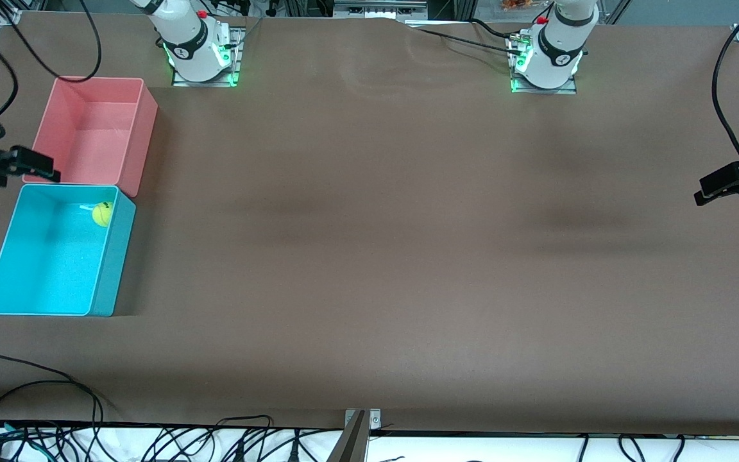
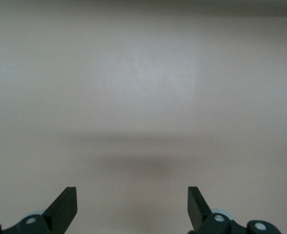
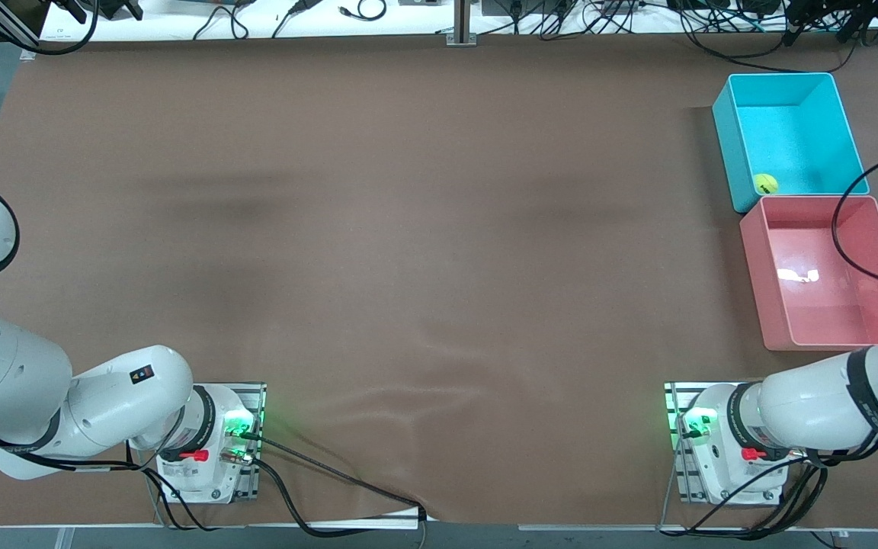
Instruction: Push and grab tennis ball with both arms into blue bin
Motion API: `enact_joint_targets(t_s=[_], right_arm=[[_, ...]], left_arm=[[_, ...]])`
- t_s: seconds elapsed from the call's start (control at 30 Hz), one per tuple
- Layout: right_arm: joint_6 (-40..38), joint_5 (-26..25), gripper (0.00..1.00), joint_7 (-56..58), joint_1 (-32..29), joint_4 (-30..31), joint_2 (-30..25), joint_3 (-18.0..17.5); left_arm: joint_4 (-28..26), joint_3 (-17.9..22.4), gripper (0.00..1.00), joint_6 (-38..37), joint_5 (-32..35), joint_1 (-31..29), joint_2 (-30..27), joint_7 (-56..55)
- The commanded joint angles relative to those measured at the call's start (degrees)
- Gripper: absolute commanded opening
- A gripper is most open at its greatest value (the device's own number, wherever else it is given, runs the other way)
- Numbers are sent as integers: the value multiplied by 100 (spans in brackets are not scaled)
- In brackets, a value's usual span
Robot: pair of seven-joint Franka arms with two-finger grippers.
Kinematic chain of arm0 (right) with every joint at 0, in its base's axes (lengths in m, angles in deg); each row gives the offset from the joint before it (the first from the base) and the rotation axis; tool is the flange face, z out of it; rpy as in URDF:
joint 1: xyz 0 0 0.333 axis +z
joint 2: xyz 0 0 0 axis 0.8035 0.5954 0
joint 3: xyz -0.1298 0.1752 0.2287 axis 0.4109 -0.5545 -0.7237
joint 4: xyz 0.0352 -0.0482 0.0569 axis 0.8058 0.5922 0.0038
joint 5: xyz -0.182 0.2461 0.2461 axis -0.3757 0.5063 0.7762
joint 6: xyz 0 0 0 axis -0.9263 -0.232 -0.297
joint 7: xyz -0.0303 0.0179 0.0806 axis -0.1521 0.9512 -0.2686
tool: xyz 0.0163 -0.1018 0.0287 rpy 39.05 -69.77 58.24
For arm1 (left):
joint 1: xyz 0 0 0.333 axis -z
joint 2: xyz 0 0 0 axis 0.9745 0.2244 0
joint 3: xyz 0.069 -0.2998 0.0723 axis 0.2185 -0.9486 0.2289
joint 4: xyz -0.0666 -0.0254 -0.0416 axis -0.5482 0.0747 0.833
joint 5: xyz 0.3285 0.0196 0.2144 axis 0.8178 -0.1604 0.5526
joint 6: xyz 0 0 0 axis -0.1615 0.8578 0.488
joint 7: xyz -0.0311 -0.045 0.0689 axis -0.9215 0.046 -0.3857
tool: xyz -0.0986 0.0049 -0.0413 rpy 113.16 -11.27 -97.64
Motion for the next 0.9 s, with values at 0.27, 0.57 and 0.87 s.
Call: enact_joint_targets(t_s=[0.27, 0.57, 0.87], right_arm=[[-261, -90, 100, -1416, -4, 837, -1102, -397], [-393, -292, 100, -1241, -137, 723, -1102, -582], [-498, -310, 100, -784, -146, 257, -759, -653]], left_arm=[[74, 2, 100, -130, -109, 0, -40, -23], [74, 2, 100, -130, -109, 0, -40, -23], [74, 2, 100, -130, -109, 0, -40, -23]])
